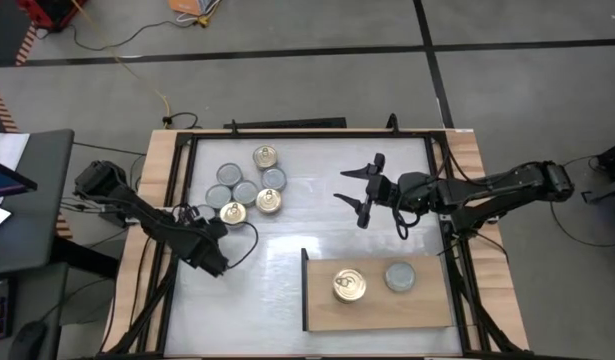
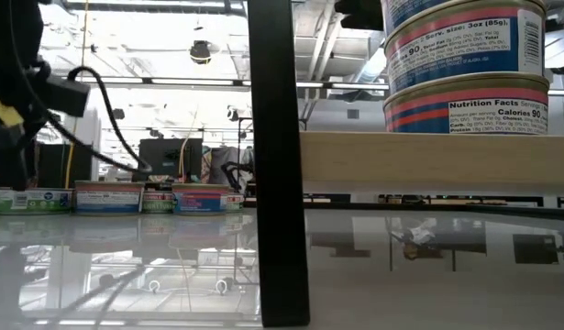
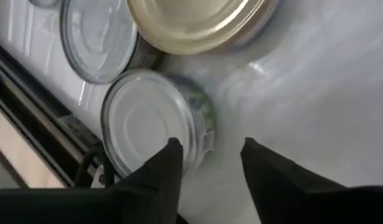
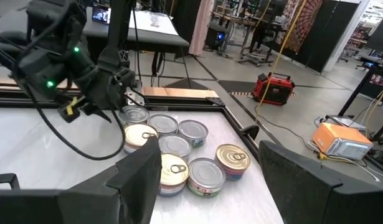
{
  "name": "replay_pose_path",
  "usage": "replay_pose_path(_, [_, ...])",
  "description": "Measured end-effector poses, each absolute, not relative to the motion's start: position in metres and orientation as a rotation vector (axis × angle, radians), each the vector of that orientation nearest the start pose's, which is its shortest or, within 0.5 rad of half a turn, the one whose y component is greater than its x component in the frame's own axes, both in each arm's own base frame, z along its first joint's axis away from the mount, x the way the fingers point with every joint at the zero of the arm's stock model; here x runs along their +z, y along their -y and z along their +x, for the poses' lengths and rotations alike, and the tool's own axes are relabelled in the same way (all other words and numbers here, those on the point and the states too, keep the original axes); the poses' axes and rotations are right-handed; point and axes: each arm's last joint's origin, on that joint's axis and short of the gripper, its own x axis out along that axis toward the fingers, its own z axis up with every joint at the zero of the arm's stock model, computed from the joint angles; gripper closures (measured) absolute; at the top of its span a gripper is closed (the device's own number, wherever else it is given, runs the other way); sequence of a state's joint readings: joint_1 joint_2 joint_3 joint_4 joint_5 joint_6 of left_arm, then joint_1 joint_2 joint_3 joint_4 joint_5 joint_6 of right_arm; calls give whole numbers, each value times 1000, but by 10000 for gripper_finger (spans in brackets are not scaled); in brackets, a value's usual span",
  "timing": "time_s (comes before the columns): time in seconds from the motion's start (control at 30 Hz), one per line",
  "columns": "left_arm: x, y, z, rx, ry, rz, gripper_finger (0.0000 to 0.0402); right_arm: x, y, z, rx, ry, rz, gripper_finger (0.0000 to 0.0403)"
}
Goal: Stack canned seafood by type on shelf
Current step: Stack the green tuna can on top of the green tuna can on the shelf
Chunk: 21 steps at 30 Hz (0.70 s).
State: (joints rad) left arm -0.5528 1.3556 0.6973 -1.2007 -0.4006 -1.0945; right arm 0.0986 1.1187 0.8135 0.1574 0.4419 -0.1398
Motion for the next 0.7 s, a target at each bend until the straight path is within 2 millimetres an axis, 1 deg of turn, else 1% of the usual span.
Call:
replay_pose_path(0.07, [162,74,143,753,-1432,30,233,311,-12,249,-332,-167,-178,108])
replay_pose_path(0.13, [157,72,139,753,-1449,55,234,311,-12,249,-332,-167,-178,108])
replay_pose_path(0.23, [148,69,135,714,-1466,91,249,311,-12,249,-332,-167,-177,108])
replay_pose_path(0.37, [141,67,133,677,-1467,141,289,311,-12,249,-332,-167,-177,108])
replay_pose_path(0.53, [143,69,135,651,-1467,145,382,311,-12,249,-332,-167,-178,108])
replay_pose_path(0.57, [144,69,135,653,-1464,136,390,311,-12,249,-332,-167,-178,108])
replay_pose_path(0.7, [148,72,139,656,-1457,96,399,311,-12,249,-332,-167,-178,108])
